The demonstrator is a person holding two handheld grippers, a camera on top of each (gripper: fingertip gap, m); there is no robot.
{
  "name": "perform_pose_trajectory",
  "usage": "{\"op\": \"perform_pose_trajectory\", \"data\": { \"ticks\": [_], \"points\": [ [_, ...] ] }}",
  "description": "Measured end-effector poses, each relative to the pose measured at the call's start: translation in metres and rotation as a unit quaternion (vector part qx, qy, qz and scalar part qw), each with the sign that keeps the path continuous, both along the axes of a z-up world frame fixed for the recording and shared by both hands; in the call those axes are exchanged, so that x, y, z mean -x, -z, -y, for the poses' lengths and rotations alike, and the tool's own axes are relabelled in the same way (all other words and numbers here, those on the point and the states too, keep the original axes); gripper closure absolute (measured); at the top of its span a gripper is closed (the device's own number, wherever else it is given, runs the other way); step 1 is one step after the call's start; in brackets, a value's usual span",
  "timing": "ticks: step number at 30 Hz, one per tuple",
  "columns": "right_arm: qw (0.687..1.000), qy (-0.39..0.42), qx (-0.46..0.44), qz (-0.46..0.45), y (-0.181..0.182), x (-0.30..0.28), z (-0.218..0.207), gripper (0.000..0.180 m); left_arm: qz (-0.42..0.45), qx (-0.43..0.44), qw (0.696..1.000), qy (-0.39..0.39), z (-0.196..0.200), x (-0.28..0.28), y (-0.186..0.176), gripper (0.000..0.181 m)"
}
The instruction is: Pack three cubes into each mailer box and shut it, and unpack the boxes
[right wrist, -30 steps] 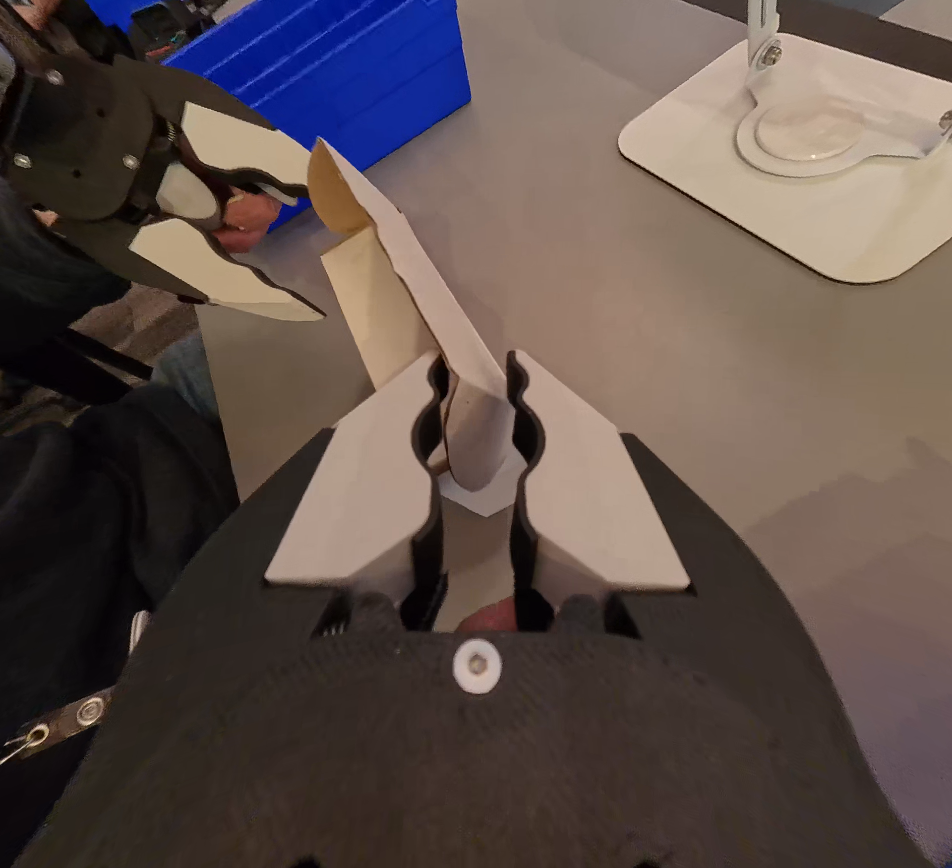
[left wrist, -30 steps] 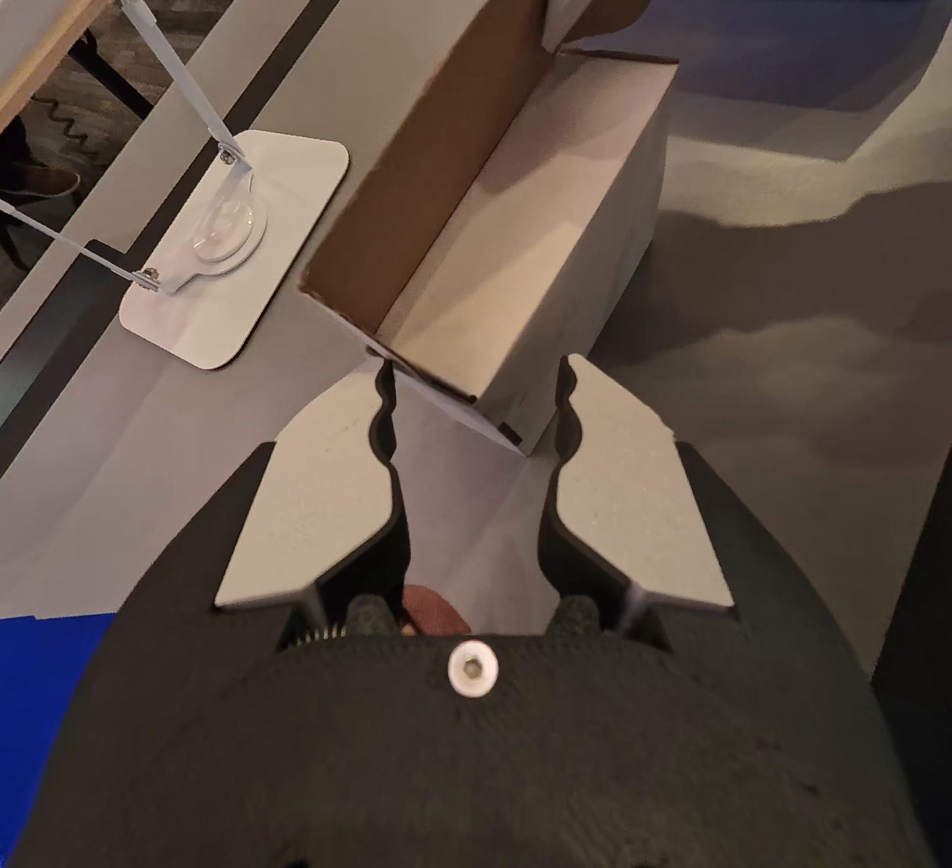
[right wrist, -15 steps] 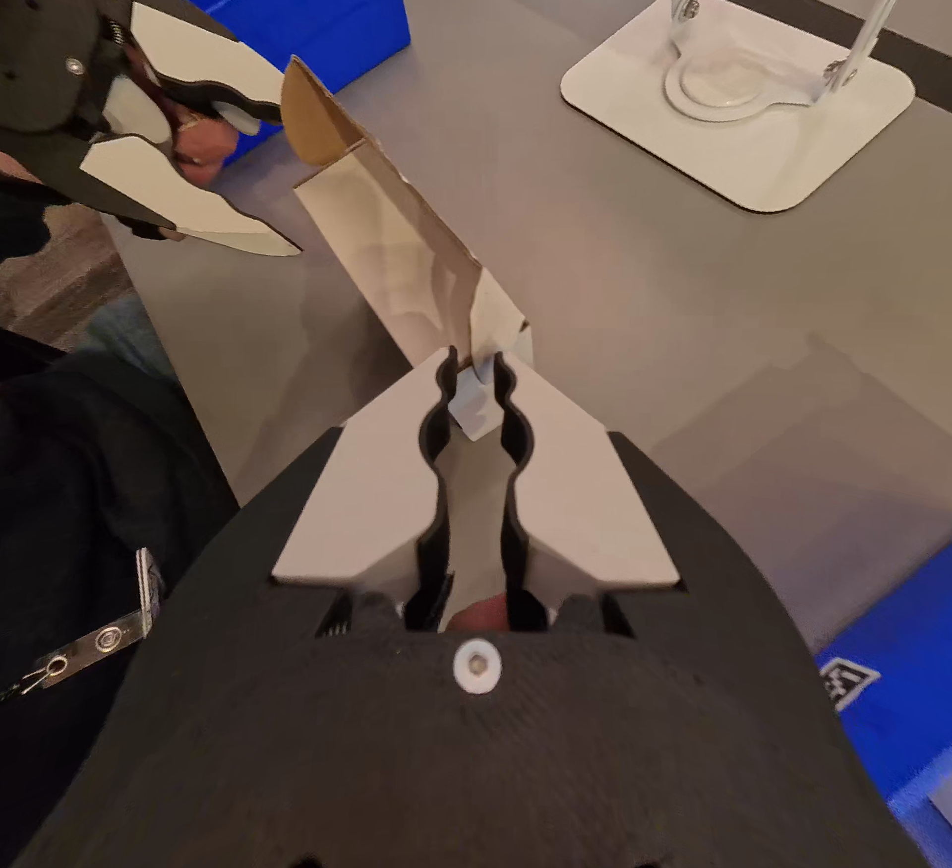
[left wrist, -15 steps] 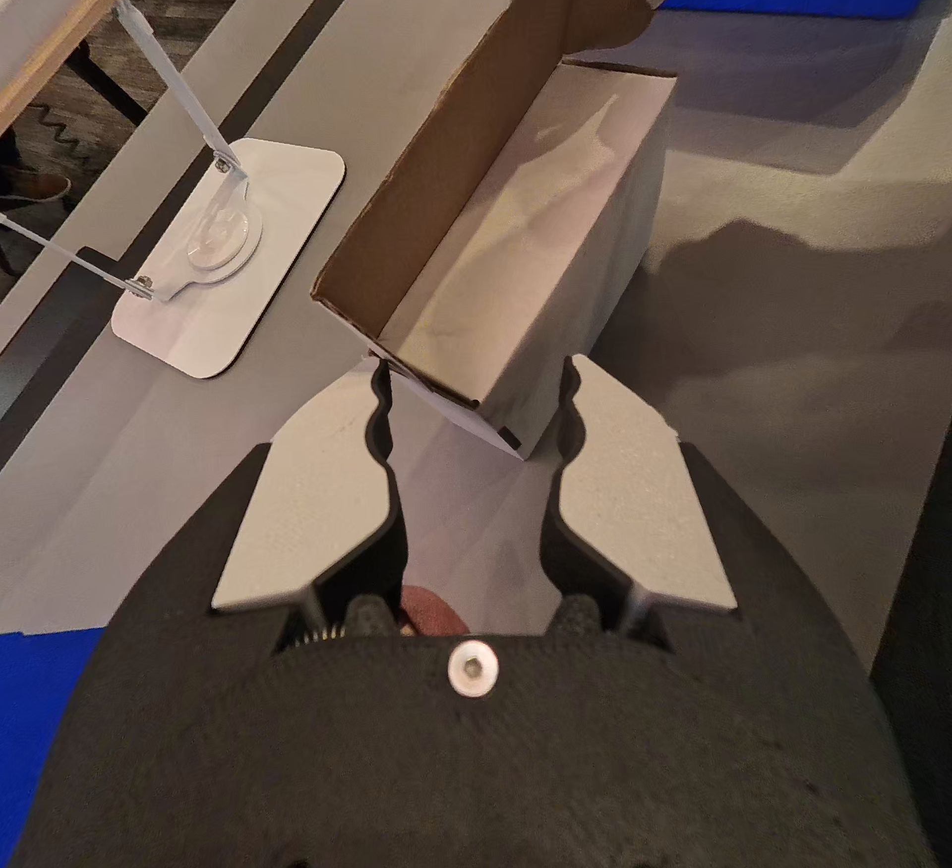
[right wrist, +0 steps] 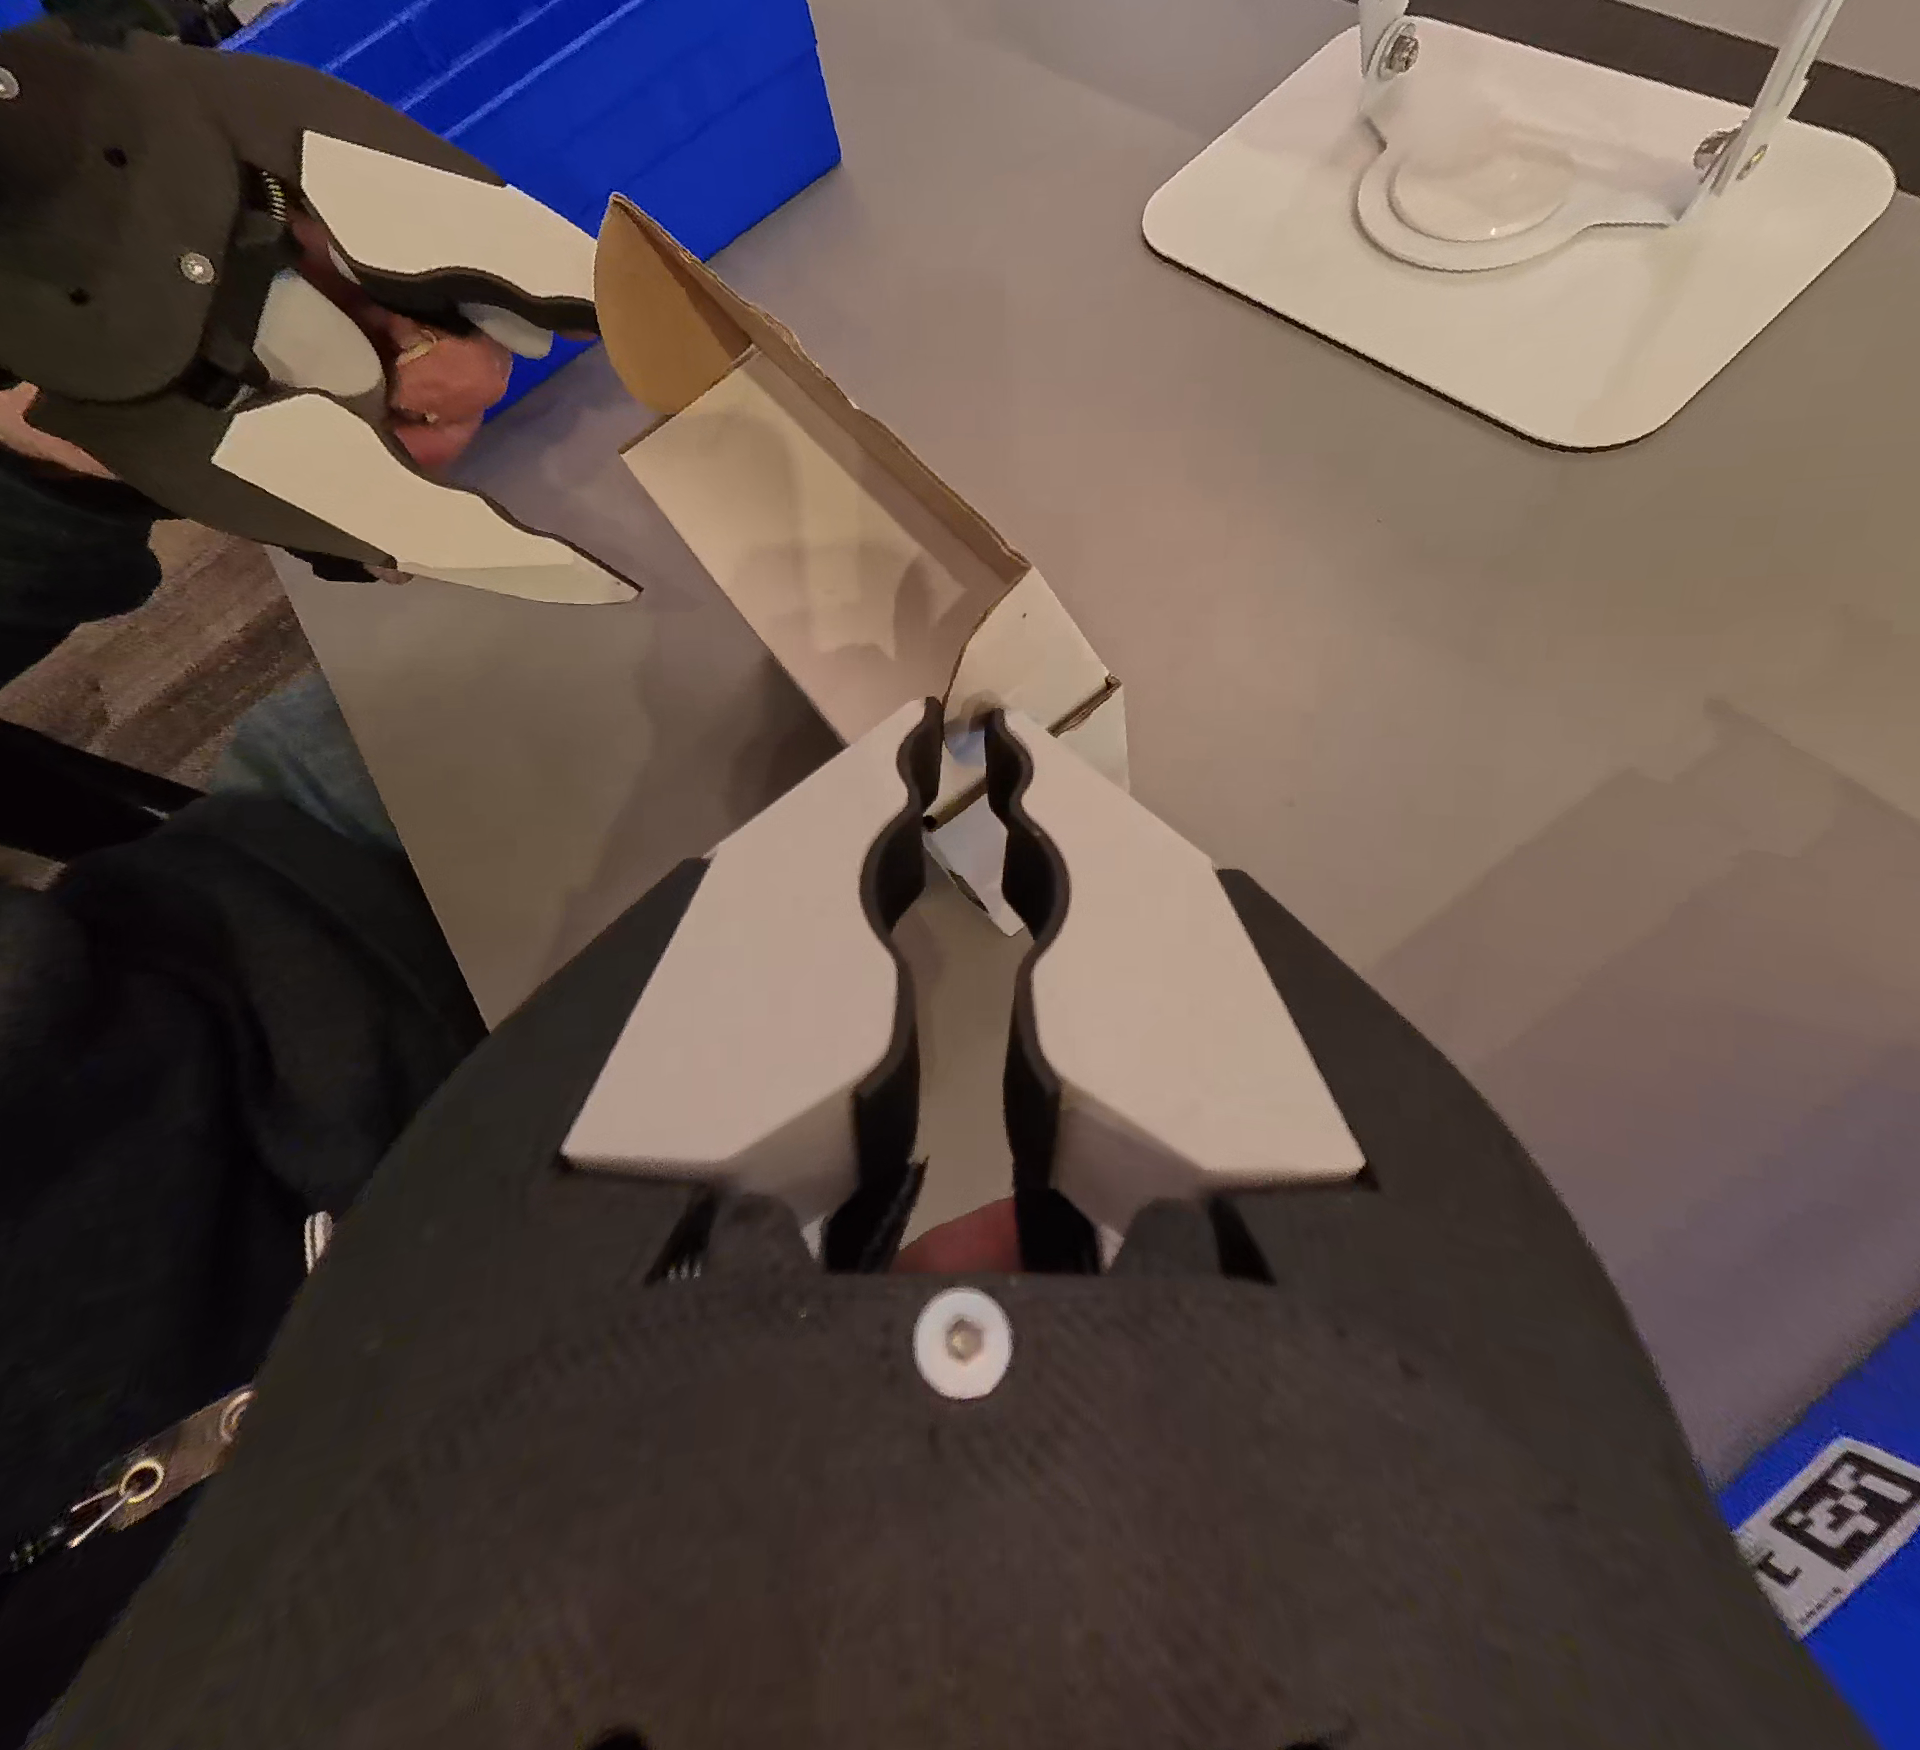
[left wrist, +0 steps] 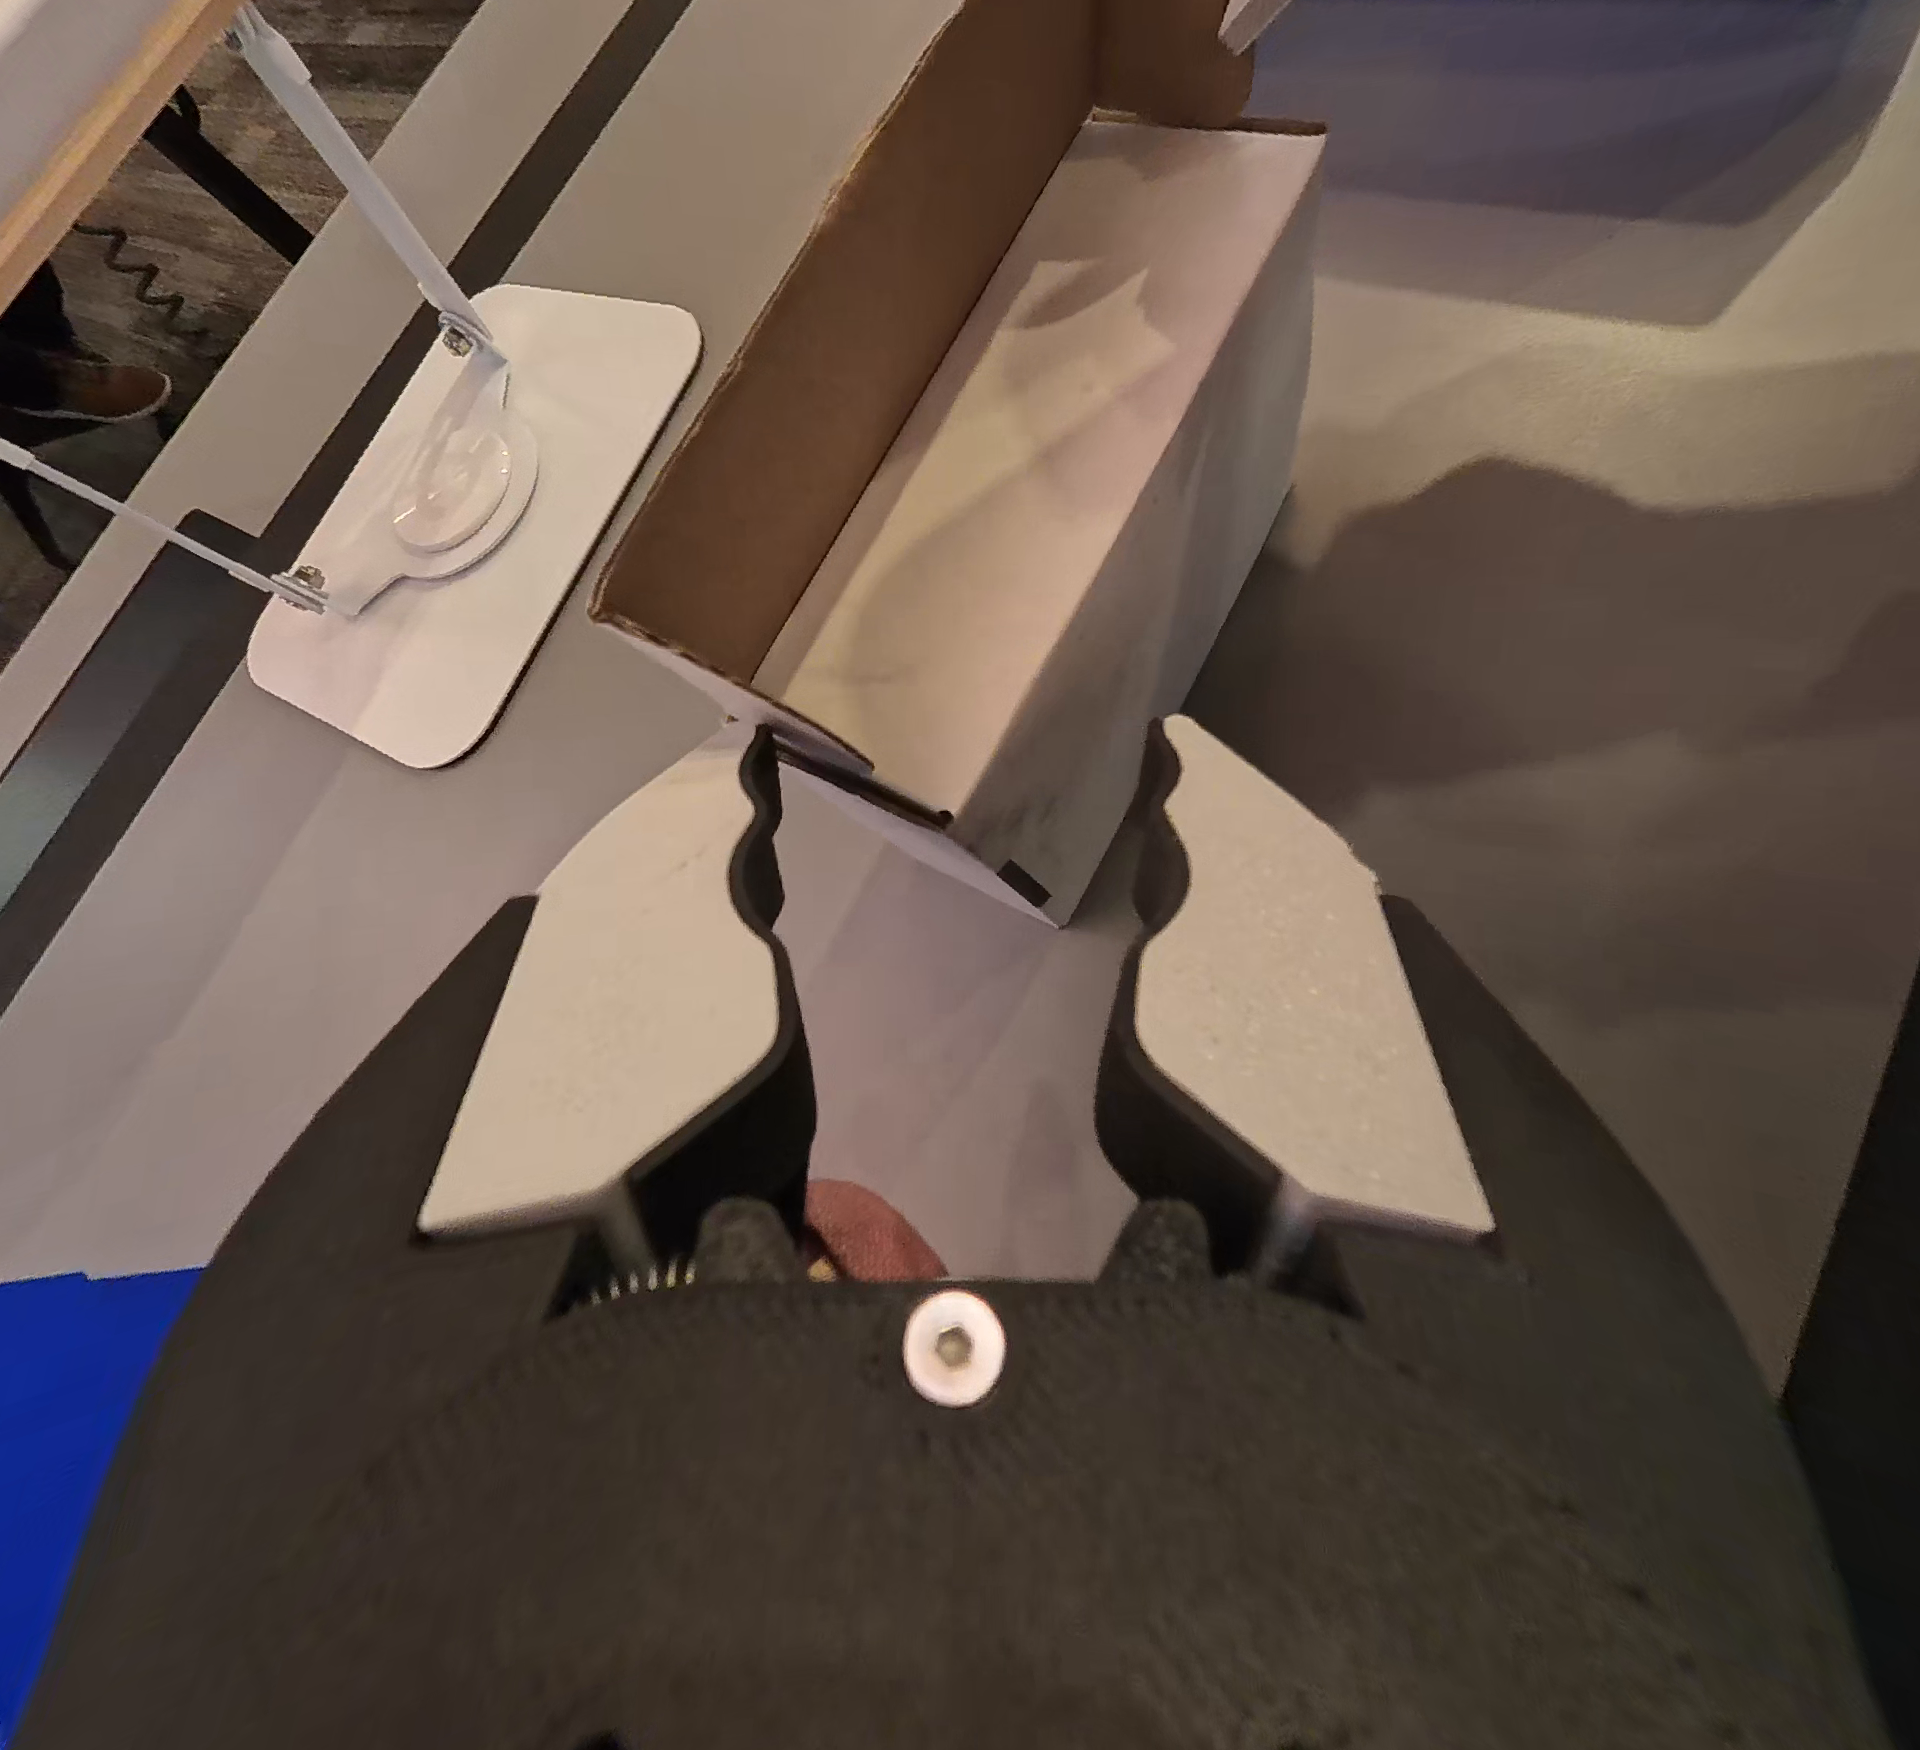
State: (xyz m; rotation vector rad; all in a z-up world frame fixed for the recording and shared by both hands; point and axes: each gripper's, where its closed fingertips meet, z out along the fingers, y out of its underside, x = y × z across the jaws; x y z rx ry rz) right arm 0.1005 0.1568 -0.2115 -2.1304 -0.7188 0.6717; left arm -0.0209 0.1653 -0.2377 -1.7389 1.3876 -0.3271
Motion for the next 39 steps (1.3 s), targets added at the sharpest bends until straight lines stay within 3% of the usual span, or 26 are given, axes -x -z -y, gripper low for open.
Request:
{"op": "perform_pose_trajectory", "data": {
  "ticks": [12, 16, 21, 23, 26, 30, 39],
  "points": [
    [0.991, -0.036, -0.051, 0.122, 0.017, -0.002, 0.009, 0.176, -0.063, -0.06, 0.996, 0.026, 0.005, 0.007, 0.01, 0.116],
    [0.988, -0.048, -0.058, 0.133, 0.017, -0.002, 0.01, 0.177, -0.032, -0.053, 0.998, 0.029, 0.005, 0.009, 0.0, 0.121],
    [0.987, -0.057, -0.066, 0.131, 0.007, -0.005, 0.014, 0.162, 0.018, -0.063, 0.998, 0.026, 0.002, 0.014, -0.027, 0.12],
    [0.986, -0.058, -0.095, 0.124, -0.009, -0.005, 0.01, 0.145, 0.028, -0.086, 0.995, 0.035, 0.002, 0.01, -0.039, 0.12],
    [0.975, -0.092, -0.148, 0.141, -0.021, 0.004, 0.009, 0.136, 0.003, -0.1, 0.993, 0.055, 0.005, 0.002, -0.037, 0.121],
    [0.947, -0.145, -0.173, 0.23, 0.0, 0.014, 0.014, 0.131, -0.059, -0.117, 0.989, 0.069, 0.008, 0.001, -0.017, 0.12],
    [0.89, -0.172, -0.215, 0.363, 0.02, 0.006, 0.016, 0.148, -0.119, -0.178, 0.974, 0.079, 0.017, 0.003, 0.003, 0.12]
  ]
}}
